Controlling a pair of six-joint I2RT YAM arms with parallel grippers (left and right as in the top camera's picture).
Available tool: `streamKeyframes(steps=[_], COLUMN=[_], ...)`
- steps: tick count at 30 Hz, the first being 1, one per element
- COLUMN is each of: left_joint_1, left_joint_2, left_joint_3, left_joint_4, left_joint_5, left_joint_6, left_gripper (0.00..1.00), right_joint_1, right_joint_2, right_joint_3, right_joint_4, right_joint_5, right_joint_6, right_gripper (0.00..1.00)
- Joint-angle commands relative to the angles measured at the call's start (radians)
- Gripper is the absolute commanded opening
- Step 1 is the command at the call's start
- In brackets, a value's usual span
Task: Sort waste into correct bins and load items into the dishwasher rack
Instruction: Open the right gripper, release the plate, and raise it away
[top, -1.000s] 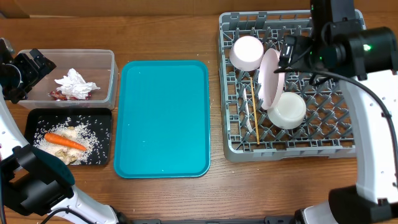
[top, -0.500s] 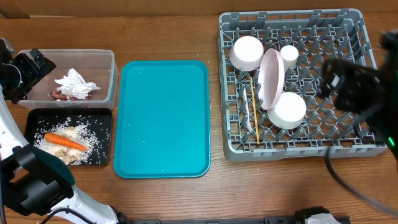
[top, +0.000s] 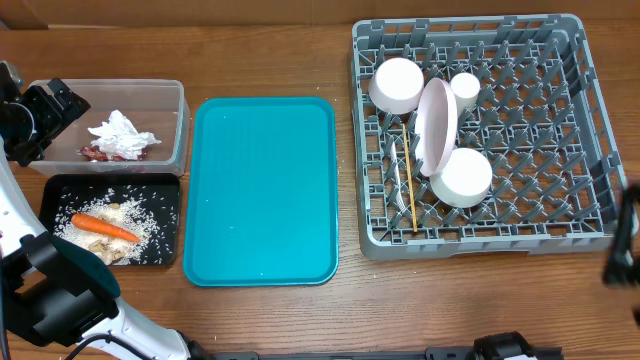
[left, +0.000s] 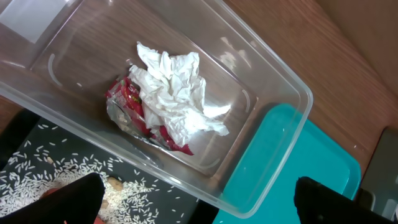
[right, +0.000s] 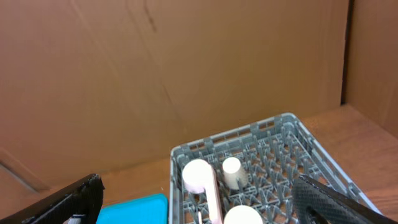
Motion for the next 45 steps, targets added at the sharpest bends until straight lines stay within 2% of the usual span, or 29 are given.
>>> streamKeyframes(steps=[1, 12, 18, 36, 45], left_joint_1=[-0.007, -0.007, -0.007, -0.007, -0.007], left_joint_2=[0.007, 0.007, 0.007, 0.007, 0.007], left_joint_3=[-0.002, -0.002, -0.002, -0.002, -0.002], left_joint_4=[0.0, 0.0, 0.0, 0.0, 0.0], left_joint_5=[-0.003, -0.003, -0.003, -0.003, -0.003], left_joint_6=[-0.009, -0.009, -0.009, -0.009, -0.009], left_gripper=[1.0, 1.0, 1.0, 1.0, 1.0], right_joint_1=[0.0, -0.011, -0.011, -0.012, -0.012], right_joint_2=[-0.076, -0.401, -0.539, -0.831, -0.841], right_joint_3=[-0.083, -0.534, -0.8, -1.451, -1.656], right_joint_4=[0.017, 0.187, 0.37, 1.015, 1.282], right_joint_5=[-0.009, -0.01, -0.01, -0.04, -0.047], right_joint_6=[0.023, 0.066, 0.086, 0.109, 0.114], right_gripper=[1.0, 1.0, 1.0, 1.0, 1.0])
